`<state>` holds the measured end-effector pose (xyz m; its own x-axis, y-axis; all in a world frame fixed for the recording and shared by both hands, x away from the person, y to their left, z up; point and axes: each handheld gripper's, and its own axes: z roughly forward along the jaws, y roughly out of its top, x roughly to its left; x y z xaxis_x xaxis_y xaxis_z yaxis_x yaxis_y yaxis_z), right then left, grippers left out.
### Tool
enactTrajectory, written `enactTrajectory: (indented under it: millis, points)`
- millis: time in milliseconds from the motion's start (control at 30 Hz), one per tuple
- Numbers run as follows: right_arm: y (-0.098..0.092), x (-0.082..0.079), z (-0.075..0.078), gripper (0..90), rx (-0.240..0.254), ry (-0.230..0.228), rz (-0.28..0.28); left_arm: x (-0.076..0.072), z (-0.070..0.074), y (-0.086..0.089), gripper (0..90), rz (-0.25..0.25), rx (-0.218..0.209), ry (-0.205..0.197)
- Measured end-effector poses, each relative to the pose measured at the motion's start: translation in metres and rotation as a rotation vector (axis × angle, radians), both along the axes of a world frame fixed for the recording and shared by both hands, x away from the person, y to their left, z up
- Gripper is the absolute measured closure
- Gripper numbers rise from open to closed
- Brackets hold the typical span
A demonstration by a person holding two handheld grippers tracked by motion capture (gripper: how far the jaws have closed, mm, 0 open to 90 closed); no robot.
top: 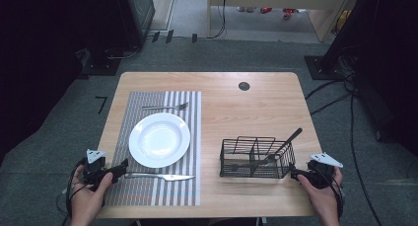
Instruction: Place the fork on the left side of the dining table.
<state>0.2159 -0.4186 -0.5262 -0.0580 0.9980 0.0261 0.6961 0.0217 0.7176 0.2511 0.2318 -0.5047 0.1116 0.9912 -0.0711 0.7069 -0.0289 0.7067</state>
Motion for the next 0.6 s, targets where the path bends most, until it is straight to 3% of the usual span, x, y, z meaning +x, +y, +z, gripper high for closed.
enactTrajectory:
  millis: [133,300,400,600]
  points:
    - [0.000,0.000,0.000,4.9,0.000,0.000,0.000,0.002,-0.007,0.003,13.9,0.006,0.007,0.013]
    - [0.000,0.000,0.000,4.9,0.000,0.000,0.000,0.002,-0.009,0.004,14.0,0.006,0.009,-0.009]
    - [0.000,0.000,0.000,5.0,0.000,0.000,0.000,0.000,-0.013,0.002,14.0,0.000,0.040,-0.040]
    - [0.000,0.000,0.000,5.0,0.000,0.000,0.000,0.001,-0.013,0.000,13.8,-0.002,0.056,-0.040]
